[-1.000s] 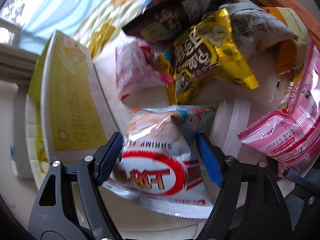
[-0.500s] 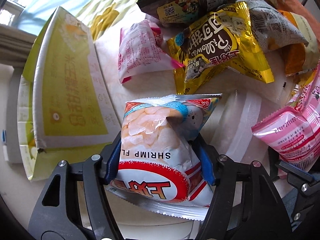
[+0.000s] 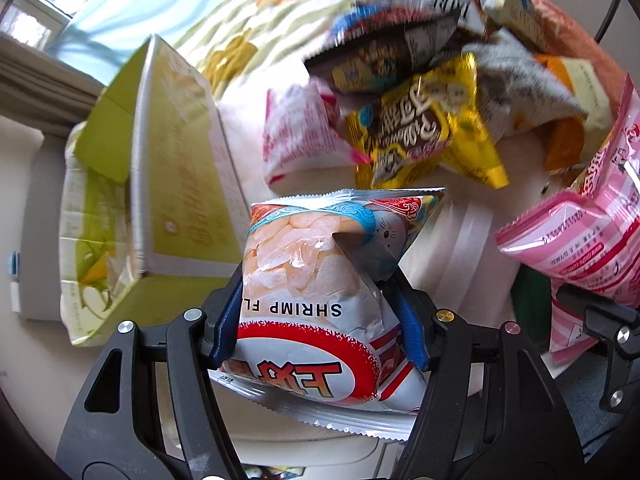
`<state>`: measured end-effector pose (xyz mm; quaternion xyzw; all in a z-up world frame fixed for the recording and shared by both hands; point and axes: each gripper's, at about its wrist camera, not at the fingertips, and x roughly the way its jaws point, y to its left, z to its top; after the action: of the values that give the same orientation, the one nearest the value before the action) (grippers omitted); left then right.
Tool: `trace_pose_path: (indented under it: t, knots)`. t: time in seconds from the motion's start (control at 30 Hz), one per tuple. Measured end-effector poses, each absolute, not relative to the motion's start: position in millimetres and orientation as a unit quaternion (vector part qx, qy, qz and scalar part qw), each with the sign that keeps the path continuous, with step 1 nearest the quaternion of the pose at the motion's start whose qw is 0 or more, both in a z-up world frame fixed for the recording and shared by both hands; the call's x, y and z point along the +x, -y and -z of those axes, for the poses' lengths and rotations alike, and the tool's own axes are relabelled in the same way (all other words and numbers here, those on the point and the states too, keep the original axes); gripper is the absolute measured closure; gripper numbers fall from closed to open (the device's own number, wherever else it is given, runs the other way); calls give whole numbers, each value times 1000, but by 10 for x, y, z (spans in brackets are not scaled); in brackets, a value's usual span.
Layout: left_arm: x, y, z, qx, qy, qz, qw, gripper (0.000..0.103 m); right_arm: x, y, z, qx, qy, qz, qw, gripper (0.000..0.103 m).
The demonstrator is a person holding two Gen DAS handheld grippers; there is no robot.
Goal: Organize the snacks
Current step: 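Carry both bags over the yellow box and open both tools to drop them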
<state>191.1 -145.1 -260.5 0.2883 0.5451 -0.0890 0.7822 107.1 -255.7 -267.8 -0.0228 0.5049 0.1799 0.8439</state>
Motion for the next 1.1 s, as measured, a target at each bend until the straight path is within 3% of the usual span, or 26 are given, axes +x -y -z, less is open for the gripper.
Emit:
trace_pose_path:
  t: [0.57, 0.87, 1.1]
  knots:
    - [2143, 892, 1198, 187, -439, 69, 876, 41, 1487, 2317, 1299, -67, -400, -189, 894, 40]
    - [2498, -265, 880, 143, -419, 28, 896, 41, 1927, 1478, 1052, -59, -393, -189, 898, 40]
    - [2873, -1081, 973, 124, -445, 30, 887, 41, 2344, 911, 1144, -8, -424, -176, 888, 40]
